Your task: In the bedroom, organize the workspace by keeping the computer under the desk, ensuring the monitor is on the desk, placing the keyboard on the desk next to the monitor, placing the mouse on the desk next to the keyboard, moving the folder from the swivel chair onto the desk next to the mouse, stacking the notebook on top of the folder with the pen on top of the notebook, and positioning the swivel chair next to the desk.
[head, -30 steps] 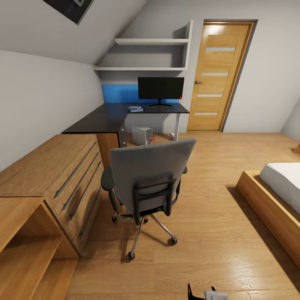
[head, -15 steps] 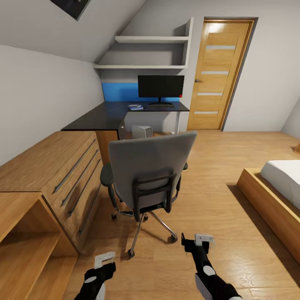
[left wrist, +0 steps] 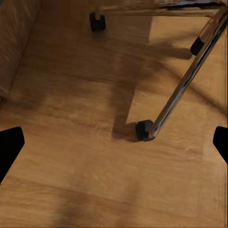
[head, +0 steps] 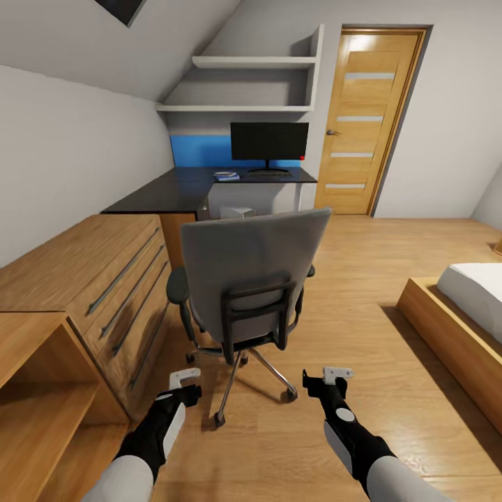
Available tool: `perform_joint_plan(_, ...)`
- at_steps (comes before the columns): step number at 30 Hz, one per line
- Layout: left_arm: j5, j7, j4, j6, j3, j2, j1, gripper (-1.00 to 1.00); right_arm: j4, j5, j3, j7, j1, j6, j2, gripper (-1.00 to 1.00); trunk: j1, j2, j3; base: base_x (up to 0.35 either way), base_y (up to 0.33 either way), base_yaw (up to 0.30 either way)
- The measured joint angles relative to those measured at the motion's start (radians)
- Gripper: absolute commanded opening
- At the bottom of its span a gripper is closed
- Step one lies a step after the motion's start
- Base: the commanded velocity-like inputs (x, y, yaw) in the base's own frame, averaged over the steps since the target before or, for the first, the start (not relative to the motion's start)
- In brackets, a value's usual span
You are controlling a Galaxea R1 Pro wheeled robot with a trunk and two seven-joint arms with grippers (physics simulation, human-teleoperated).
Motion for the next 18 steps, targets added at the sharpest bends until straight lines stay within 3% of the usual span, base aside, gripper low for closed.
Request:
perform_joint_plan(1, 0.001, -0.002, 0.001, 0.076, 0.000, 0.002, -0.040, 1.00, 0.000, 0.000, -0.001, 0.000, -0.001, 0.001, -0.004, 1.00, 0.004, -0.007, -0.003, 0.000, 0.000, 0.000)
perform_joint_plan(4, 0.001, -0.003, 0.025, 0.101, 0.002, 0.002, -0.055, 1.00, 0.000, 0.001, 0.000, 0.001, -0.001, -0.002, -0.006, 1.00, 0.015, -0.028, -0.013, 0.000, 0.000, 0.000)
perform_joint_plan(7, 0.000, -0.004, 0.064, 0.069, 0.000, 0.004, -0.061, 1.00, -0.002, 0.001, 0.001, 0.001, 0.000, -0.019, -0.006, 1.00, 0.027, -0.049, -0.022, 0.007, 0.000, 0.000)
perform_joint_plan(11, -0.016, -0.005, 0.045, 0.047, 0.001, 0.003, -0.064, 1.00, -0.021, 0.013, 0.005, -0.001, 0.003, -0.041, 0.002, 1.00, 0.027, -0.049, -0.022, 0.187, 0.000, 0.000)
perform_joint_plan(18, 0.001, -0.009, 0.024, 0.029, 0.000, 0.007, -0.064, 1.00, -0.003, 0.012, 0.005, 0.000, -0.002, -0.074, -0.001, 1.00, 0.026, -0.049, -0.022, 0.269, 0.000, 0.000)
